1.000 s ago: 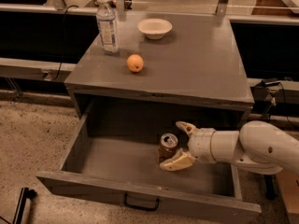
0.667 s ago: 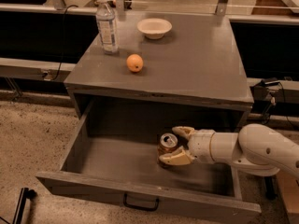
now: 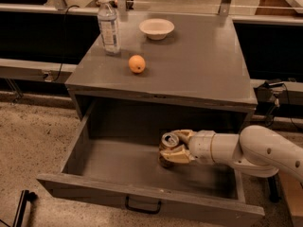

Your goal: Pick orange can from top drawer and place on counter

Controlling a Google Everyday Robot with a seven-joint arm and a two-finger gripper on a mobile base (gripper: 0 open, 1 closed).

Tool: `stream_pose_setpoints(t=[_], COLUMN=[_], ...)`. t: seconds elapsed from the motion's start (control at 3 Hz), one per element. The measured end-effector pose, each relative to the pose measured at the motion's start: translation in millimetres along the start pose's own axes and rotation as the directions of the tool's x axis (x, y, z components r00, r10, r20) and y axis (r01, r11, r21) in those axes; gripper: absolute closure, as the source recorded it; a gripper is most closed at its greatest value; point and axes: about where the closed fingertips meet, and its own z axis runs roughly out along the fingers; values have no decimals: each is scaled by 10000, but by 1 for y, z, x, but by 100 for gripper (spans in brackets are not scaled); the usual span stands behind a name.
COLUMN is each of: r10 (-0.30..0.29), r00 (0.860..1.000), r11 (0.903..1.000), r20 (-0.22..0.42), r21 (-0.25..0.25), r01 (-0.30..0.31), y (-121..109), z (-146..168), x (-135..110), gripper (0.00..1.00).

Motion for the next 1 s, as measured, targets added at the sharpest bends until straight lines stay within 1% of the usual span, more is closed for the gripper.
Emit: stream_pose_setpoints(t=[0.33, 0.67, 1.0], r10=[-291, -717, -1452], r00=[9976, 9926, 9867], r11=[9992, 9949, 9809], r20=[630, 980, 735], r21=[-241, -644, -1201], r01=[306, 783, 1533], y=[2, 12, 24], z=[-12, -46, -93], x=[-19, -53, -98], gripper=[96, 100, 100])
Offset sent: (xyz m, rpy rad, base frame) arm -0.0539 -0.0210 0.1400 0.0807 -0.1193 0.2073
